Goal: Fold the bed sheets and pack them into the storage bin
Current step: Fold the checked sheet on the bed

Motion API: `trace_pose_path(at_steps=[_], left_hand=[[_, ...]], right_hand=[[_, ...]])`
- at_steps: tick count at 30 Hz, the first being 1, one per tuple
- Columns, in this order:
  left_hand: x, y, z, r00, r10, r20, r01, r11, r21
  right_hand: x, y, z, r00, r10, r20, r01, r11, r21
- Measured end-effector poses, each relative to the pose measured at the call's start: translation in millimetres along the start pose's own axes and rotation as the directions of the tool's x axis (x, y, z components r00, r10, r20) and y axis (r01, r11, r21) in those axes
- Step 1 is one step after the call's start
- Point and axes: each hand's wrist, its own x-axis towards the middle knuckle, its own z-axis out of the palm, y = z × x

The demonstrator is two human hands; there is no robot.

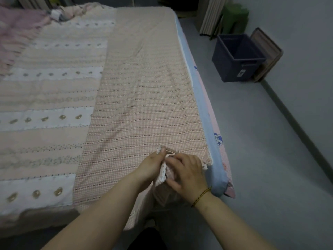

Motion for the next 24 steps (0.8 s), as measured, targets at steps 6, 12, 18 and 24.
trace_pose_path(at_steps=[6,12,18,24], left_hand=[[4.7,-1.5,-8.6,0.981,-0.163,0.107,0.182,0.962,-0.203],[12.1,1.9,-11.0,0.964,-0.177,0.198,0.226,0.939,-0.261],[21.1,15.4,-18.2,0.99,-0.086,0.115,0.096,0.991,-0.093],[23.2,27.9,-18.7,0.986,0.078,0.15,-0.108,0.973,0.202]], right_hand=[[23.7,0.5,2.0,0.999,0.033,0.021,-0.033,0.999,0.016],[38.5,4.6,2.8,0.984,-0.137,0.118,0.132,0.99,0.047],[50.1,16.2,-7.2,0.982,0.137,0.134,-0.166,0.955,0.244],[71.2,17.1,-19.1,0.864,0.282,0.417,-0.466,0.763,0.448]])
